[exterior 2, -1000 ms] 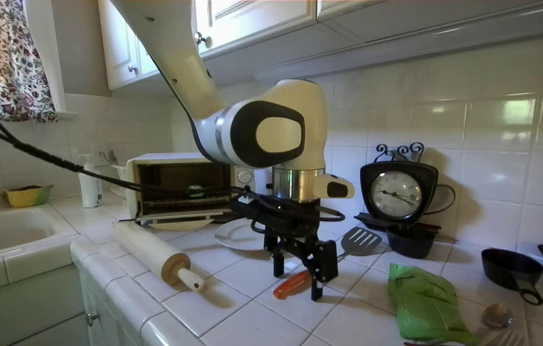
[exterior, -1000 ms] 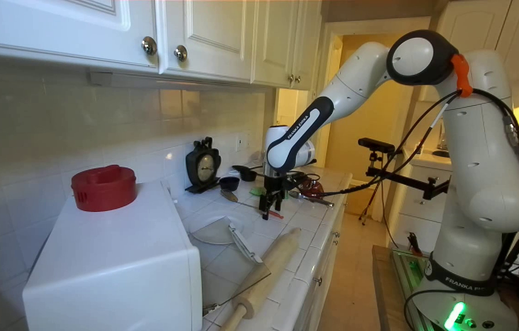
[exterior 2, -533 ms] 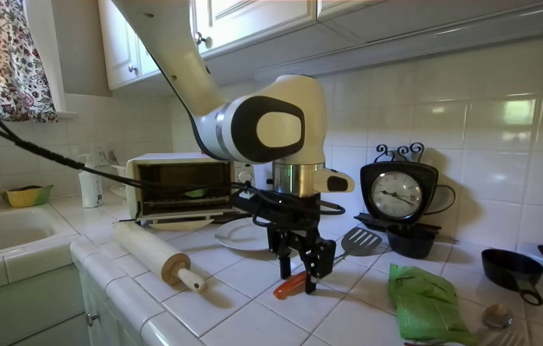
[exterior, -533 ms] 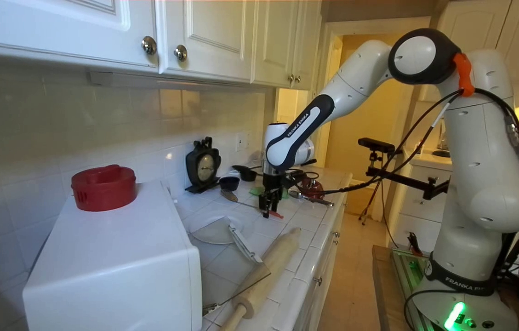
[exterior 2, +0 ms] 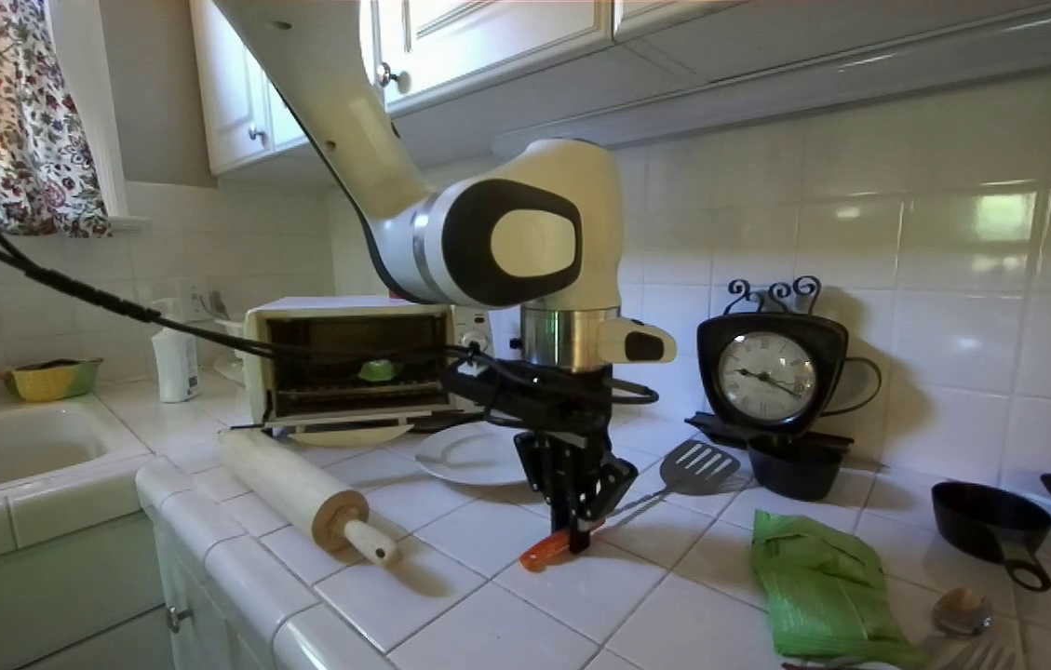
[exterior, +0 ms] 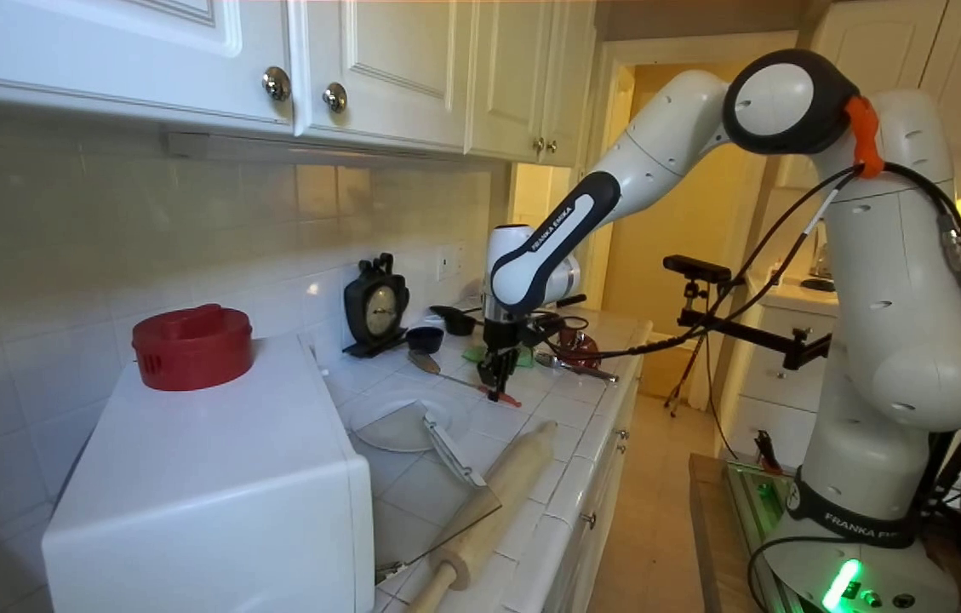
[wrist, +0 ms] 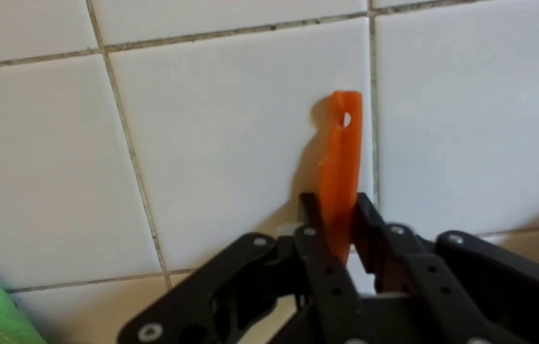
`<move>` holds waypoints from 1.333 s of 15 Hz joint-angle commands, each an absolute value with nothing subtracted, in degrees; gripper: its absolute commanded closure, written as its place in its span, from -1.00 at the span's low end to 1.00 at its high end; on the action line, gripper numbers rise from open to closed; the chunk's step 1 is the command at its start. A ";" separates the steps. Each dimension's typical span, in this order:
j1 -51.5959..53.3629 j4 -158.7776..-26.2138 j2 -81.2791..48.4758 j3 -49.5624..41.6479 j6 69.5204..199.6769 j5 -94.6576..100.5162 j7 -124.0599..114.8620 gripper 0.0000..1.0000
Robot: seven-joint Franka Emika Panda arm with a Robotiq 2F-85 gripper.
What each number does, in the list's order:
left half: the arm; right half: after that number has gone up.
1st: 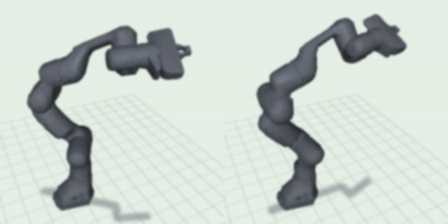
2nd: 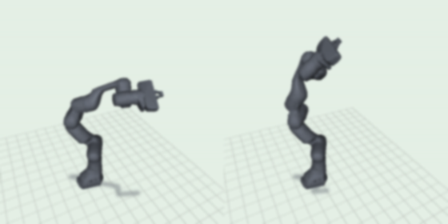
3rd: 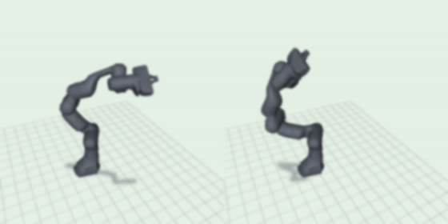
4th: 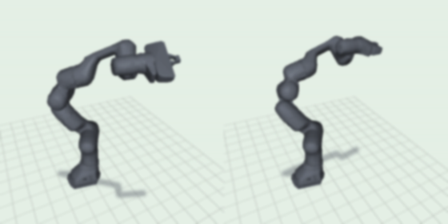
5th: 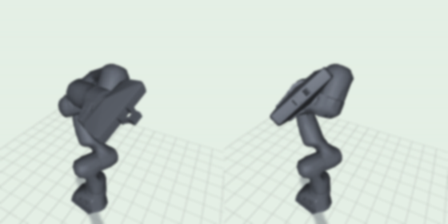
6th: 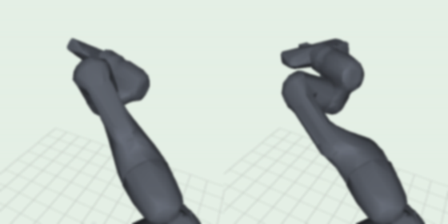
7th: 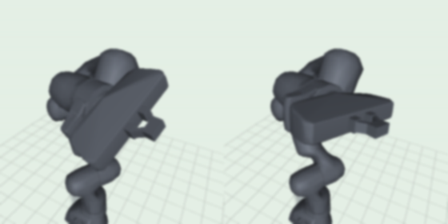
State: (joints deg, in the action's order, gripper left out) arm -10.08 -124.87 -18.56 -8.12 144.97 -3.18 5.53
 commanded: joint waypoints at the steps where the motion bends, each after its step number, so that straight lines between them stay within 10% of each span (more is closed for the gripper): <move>1: -9.08 -124.77 -19.19 -9.08 143.97 -0.23 2.38 0.90; 20: 1.52 -132.43 -9.91 -11.13 133.82 19.95 -25.39 0.90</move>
State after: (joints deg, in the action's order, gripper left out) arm 0.50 -129.26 -13.83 -10.44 136.71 15.52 -20.51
